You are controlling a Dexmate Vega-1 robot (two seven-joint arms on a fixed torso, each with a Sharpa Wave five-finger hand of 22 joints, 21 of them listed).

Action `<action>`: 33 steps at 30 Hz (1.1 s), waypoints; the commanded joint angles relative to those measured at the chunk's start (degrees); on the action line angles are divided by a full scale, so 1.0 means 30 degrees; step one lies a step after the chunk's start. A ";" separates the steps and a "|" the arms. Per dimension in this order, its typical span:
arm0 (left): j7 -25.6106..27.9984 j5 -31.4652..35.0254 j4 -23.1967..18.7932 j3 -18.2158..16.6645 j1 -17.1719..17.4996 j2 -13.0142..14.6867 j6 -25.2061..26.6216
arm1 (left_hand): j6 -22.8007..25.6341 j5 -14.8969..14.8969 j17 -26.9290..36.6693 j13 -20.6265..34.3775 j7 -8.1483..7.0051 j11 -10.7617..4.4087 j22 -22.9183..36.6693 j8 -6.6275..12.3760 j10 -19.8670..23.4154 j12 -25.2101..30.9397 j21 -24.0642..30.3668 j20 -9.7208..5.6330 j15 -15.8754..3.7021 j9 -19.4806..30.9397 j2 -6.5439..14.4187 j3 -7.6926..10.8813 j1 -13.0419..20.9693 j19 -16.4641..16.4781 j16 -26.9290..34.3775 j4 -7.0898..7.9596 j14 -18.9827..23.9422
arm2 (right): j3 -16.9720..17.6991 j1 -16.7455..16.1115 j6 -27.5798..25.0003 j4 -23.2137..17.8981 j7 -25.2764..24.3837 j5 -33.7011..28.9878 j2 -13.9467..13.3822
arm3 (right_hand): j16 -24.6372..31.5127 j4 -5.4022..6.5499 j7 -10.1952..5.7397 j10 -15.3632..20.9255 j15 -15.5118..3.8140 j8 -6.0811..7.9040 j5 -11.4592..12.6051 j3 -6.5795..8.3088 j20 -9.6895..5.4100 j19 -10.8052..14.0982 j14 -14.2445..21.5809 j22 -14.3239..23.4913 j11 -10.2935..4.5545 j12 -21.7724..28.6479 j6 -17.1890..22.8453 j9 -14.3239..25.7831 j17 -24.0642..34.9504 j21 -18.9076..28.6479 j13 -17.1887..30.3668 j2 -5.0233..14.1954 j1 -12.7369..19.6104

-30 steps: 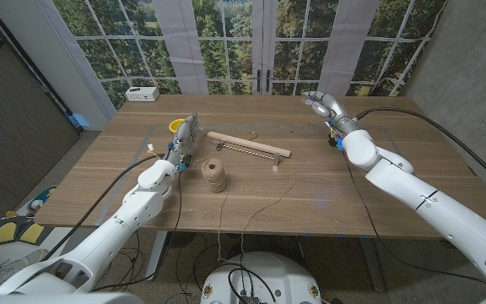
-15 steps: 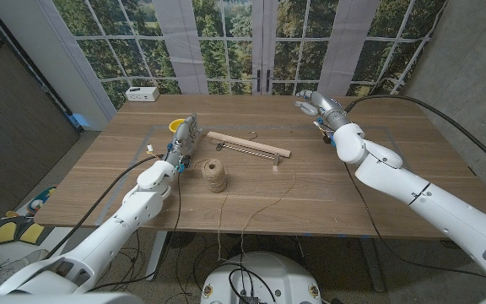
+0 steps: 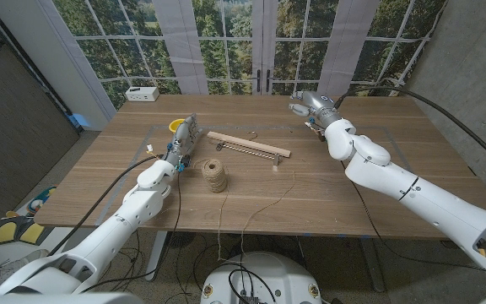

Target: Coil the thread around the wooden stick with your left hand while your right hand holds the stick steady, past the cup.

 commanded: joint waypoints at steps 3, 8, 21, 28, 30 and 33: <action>-0.0222 -0.0025 0.0745 0.0124 -0.0575 -0.0208 0.0227 | -0.1051 0.0066 0.0075 0.0086 0.0121 0.0149 0.0056 0.0009 -0.1460 0.0110 -0.0123 0.0157 0.0090 0.0072 0.0756 0.0142 0.0197 -0.0095 0.0040 -0.0015 -0.1602 | -0.1309 0.1230 -0.0489 0.0929 0.1816 -0.1970 0.0606 | 0.0176 0.0015 0.0024 0.0298 -0.0146 0.0105 -0.0026 0.0139 -0.0040 0.0210 0.0238 0.0067 -0.0091 0.0110 0.0325 0.0020 0.0104 0.0113 0.0080 -0.0027 0.0300; -0.0477 -0.0075 0.0970 0.0168 -0.0738 -0.0202 0.0336 | -0.1054 0.0060 0.0075 0.0088 0.0113 0.0133 0.0058 0.0006 -0.1456 0.0108 -0.0140 0.0166 0.0125 0.0074 0.0741 0.0141 0.0194 -0.0083 0.0038 -0.0016 -0.1600 | -0.1548 0.1383 -0.0437 0.1103 0.2562 -0.2075 0.0712 | 0.0197 0.0067 0.0003 0.0376 -0.0165 0.0079 -0.0038 0.0149 -0.0051 0.0249 0.0270 0.0068 -0.0069 0.0114 0.0343 0.0021 0.0120 0.0111 0.0081 -0.0022 0.0305; -0.0727 -0.0125 0.1289 0.0138 -0.0864 -0.0230 0.0252 | -0.1080 0.0049 0.0077 0.0092 0.0143 0.0150 0.0062 -0.0006 -0.1521 0.0077 -0.0191 0.0159 0.0141 0.0077 0.0721 0.0141 0.0185 -0.0077 0.0032 -0.0016 -0.1603 | -0.2477 0.1687 -0.0891 0.1328 0.3562 -0.3510 0.1175 | 0.0286 -0.0340 -0.0119 0.0656 -0.0449 0.0020 -0.0008 0.0508 -0.0132 0.0671 0.0603 0.0074 -0.0425 0.0038 0.0745 0.0026 -0.0003 0.0162 0.0084 -0.0192 0.1183; -0.0939 -0.0279 0.1377 0.0085 -0.0856 -0.0245 0.0238 | -0.1068 0.0047 0.0079 0.0094 0.0160 0.0165 0.0064 -0.0001 -0.1517 0.0076 -0.0212 0.0177 0.0156 0.0078 0.0727 0.0147 0.0182 -0.0063 0.0033 -0.0012 -0.1597 | -0.2696 0.1645 -0.1194 0.1129 0.3795 -0.4073 0.1444 | 0.0330 -0.0651 -0.0247 0.0875 -0.0680 -0.0054 -0.0045 0.0228 -0.0163 0.1084 0.0861 0.0073 -0.0625 -0.0039 0.0989 0.0031 -0.0170 0.0218 0.0083 -0.1091 0.1726; -0.1076 -0.0284 0.1359 0.0091 -0.0830 -0.0183 0.0208 | -0.1073 0.0046 0.0080 0.0095 0.0169 0.0168 0.0064 -0.0003 -0.1518 0.0075 -0.0219 0.0173 0.0153 0.0078 0.0730 0.0149 0.0181 -0.0061 0.0032 -0.0010 -0.1600 | -0.2803 0.1633 -0.1239 0.1073 0.3841 -0.4313 0.1482 | 0.0356 -0.0689 -0.0312 0.0978 -0.0852 -0.0086 -0.0009 0.0195 -0.0138 0.1224 0.0976 0.0072 -0.0580 -0.0042 0.1016 0.0033 -0.0215 0.0242 0.0084 -0.1231 0.1947; -0.1045 -0.0347 0.1350 0.0041 -0.0777 -0.0177 0.0232 | -0.1064 0.0046 0.0081 0.0095 0.0170 0.0188 0.0065 0.0000 -0.1493 0.0084 -0.0226 0.0198 0.0162 0.0079 0.0737 0.0153 0.0180 -0.0051 0.0034 -0.0007 -0.1593 | -0.2907 0.1633 -0.1397 0.0955 0.4161 -0.4520 0.1550 | 0.0381 -0.0625 -0.0372 0.1167 -0.0941 -0.0092 0.0004 -0.0105 -0.0123 0.1390 0.1112 0.0071 -0.0726 -0.0044 0.1196 0.0039 -0.0275 0.0248 0.0088 -0.1749 0.2051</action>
